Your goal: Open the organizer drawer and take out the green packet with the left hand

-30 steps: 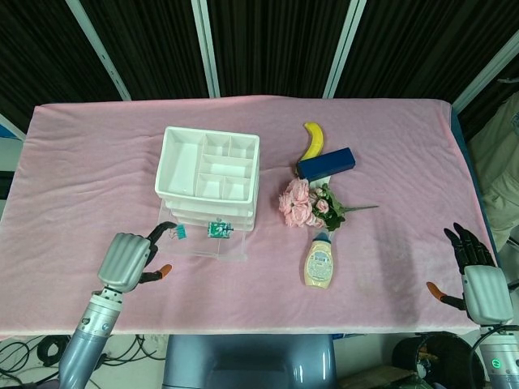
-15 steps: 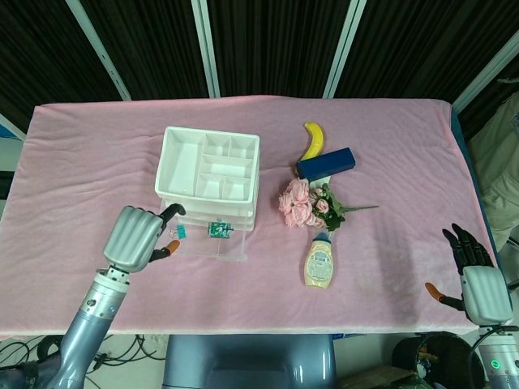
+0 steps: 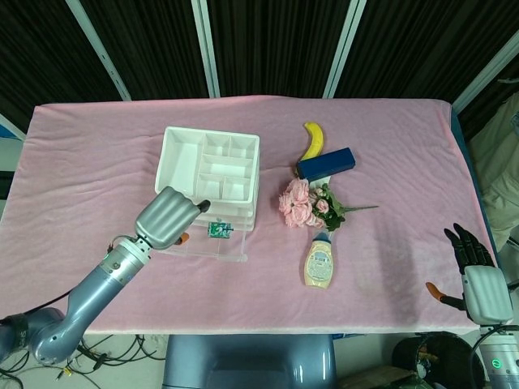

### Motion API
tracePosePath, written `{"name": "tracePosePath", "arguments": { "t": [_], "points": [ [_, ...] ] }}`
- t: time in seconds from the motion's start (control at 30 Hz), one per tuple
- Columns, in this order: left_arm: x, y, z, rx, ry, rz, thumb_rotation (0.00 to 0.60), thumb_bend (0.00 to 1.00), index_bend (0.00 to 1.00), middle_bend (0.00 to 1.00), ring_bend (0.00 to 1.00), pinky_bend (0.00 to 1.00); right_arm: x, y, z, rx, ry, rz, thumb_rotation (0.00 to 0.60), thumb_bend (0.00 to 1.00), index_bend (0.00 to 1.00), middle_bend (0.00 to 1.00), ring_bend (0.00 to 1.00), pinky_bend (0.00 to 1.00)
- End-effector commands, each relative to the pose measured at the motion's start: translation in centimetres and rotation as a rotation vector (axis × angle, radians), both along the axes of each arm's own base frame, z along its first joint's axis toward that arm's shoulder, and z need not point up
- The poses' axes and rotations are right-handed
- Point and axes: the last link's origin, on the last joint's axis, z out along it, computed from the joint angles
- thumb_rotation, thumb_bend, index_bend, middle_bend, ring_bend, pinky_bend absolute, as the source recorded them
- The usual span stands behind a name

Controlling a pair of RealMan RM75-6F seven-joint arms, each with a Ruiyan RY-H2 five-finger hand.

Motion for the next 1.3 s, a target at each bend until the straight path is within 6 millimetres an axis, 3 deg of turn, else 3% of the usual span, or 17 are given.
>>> {"name": "tracePosePath", "arguments": {
  "t": [0.03,0.43,0.83,1.3],
  "points": [
    [-0.3,0.5,-0.1,-0.012,0.045,-0.047,0.6,0.09,0.4,1.0,1.0,1.0,0.0,0.0,0.0,-0.001,-0.001,-0.001,0.6,0.04,0.0,0.0,0.0,0.12],
    [-1.0,0.8,-1.6,-0.047,0.175,-0.183,0.6,0.09,0.38,1.0,1.0,1.0,-0.1,0.0,0.1,-0.003,0.001,-0.002,0.6,0.05,0.0,0.0,0.0,0.12],
    [-0.9,1.2,-3.3,-0.038,0.183,-0.239,0.6,0.09,0.31,1.0,1.0,1.0,-0.1,0.0,0.1,-0.003,-0.007,-0.006,0.6,0.05,0.0,0.0,0.0,0.12],
    [-0.5,1.2,-4.8,-0.047,0.189,-0.244,0.6,0.09,0.32,1.0,1.0,1.0,-0.1,0.0,0.2,-0.002,-0.018,-0.009,0.6,0.04,0.0,0.0,0.0,0.12]
  ]
}}
